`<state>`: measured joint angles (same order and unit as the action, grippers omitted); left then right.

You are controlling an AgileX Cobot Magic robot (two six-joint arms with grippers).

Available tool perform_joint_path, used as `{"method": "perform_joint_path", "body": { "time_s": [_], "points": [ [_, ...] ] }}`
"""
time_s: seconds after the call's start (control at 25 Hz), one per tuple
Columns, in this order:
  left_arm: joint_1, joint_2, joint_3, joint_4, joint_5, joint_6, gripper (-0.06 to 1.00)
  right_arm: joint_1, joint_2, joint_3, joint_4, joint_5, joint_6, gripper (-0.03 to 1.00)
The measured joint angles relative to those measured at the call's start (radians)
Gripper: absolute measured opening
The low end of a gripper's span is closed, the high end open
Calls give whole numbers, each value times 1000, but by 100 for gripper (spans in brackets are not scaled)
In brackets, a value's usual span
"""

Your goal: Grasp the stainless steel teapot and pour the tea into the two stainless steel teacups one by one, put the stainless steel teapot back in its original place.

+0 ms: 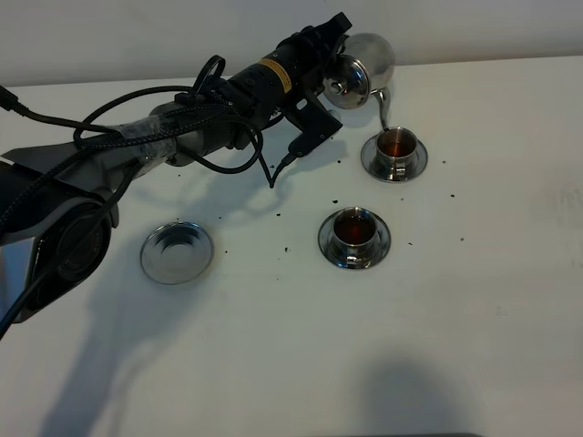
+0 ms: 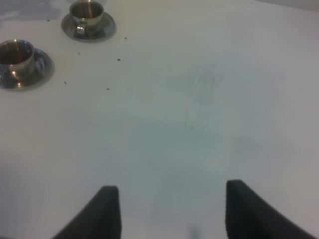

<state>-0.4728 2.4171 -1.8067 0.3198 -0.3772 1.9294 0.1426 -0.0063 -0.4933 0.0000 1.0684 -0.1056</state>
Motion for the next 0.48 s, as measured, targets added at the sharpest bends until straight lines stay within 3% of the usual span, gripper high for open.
{"method": "perform_joint_path", "body": {
  "time_s": [0.48],
  "points": [
    [0,24,-22,0,-34,3,22,0,0,0,0,0,0,46]
  ]
}}
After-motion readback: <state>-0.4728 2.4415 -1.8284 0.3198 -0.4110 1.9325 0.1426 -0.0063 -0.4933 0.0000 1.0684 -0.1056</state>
